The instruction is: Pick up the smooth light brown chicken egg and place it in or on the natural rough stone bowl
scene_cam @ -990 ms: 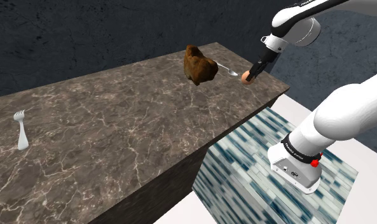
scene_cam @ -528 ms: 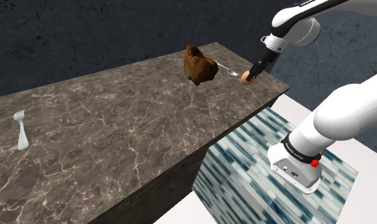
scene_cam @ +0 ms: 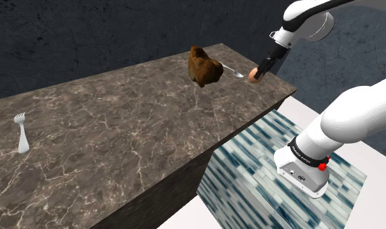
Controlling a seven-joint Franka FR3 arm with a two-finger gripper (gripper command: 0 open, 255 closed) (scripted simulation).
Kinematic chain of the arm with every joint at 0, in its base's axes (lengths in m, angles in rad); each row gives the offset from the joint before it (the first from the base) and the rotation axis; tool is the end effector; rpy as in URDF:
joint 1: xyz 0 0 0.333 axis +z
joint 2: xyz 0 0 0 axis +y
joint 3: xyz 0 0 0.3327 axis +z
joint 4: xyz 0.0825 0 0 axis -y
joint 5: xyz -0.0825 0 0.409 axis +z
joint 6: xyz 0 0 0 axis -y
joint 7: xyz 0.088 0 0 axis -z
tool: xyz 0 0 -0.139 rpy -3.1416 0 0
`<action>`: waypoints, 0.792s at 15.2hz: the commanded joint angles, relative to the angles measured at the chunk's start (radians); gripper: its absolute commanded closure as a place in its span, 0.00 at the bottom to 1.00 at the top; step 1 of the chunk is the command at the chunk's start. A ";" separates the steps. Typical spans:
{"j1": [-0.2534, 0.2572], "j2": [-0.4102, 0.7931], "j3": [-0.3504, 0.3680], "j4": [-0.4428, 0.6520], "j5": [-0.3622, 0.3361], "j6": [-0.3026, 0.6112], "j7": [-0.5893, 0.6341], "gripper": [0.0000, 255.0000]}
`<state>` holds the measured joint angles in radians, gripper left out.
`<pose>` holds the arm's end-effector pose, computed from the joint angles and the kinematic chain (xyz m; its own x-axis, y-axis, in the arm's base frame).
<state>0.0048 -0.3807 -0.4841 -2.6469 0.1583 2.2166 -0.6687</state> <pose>0.3664 -0.1632 0.3169 0.9896 0.1112 0.0907 0.1333 -0.9469 -0.2927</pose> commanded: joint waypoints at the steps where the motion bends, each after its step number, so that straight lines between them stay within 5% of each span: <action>1: -0.006 -0.023 0.009 0.013 -0.012 -0.033 0.018 1.00; 12: -0.026 -0.109 0.045 0.099 -0.046 -0.194 0.083 1.00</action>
<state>-0.0208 -0.4855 -0.4413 -2.5566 0.1137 2.0352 -0.5895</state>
